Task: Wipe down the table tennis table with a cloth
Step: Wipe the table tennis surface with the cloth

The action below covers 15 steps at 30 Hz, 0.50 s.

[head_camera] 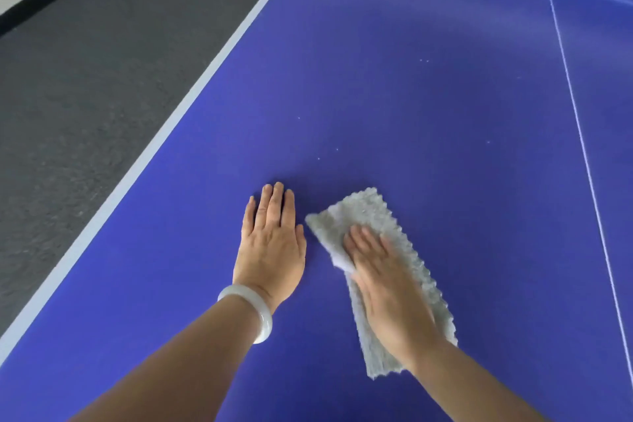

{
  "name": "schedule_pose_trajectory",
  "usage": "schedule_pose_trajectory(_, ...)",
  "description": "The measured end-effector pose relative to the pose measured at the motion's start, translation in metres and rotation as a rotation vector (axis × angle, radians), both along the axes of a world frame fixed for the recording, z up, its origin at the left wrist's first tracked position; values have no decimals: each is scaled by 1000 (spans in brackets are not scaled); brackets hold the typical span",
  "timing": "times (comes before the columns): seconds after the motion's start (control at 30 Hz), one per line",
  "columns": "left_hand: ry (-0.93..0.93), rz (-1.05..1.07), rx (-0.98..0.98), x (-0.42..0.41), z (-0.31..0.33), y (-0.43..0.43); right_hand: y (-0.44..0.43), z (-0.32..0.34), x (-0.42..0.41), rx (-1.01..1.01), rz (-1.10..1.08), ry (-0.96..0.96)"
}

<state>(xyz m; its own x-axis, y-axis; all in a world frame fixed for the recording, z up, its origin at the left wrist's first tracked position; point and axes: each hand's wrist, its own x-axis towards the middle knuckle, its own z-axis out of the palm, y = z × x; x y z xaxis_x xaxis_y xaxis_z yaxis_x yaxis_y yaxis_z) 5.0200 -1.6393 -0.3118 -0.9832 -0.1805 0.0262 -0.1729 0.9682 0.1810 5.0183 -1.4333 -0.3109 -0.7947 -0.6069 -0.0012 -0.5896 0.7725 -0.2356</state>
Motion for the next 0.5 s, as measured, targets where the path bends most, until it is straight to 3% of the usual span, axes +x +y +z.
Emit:
schedule_pose_trajectory(0.07, 21, 17, -1, 1, -2, 0, 33, -1, 28, 36, 259, -27)
schedule_pose_trajectory(0.13, 33, 18, 13, 1, -2, -1, 71, 4, 14, 44, 330, -61)
schedule_pose_trajectory(0.2, 29, 27, 9, 0, -2, 0, 98, 7, -22, 2, 102, -69)
schedule_pose_trajectory(0.3, 4, 43, 4, 1, 2, 2, 96, 9, -93, -72, -531, -49)
schedule_pose_trajectory(0.37, -8, 38, 7, 0, 2, 2, 54, 5, -118, -63, -723, -2)
schedule_pose_trajectory(0.43, -10, 29, -1, 0, 3, 2, -2, 1, -107, -94, -633, 12)
schedule_pose_trajectory(0.5, -15, 24, 16, 1, 4, 2, -48, -7, -64, -138, -357, 35)
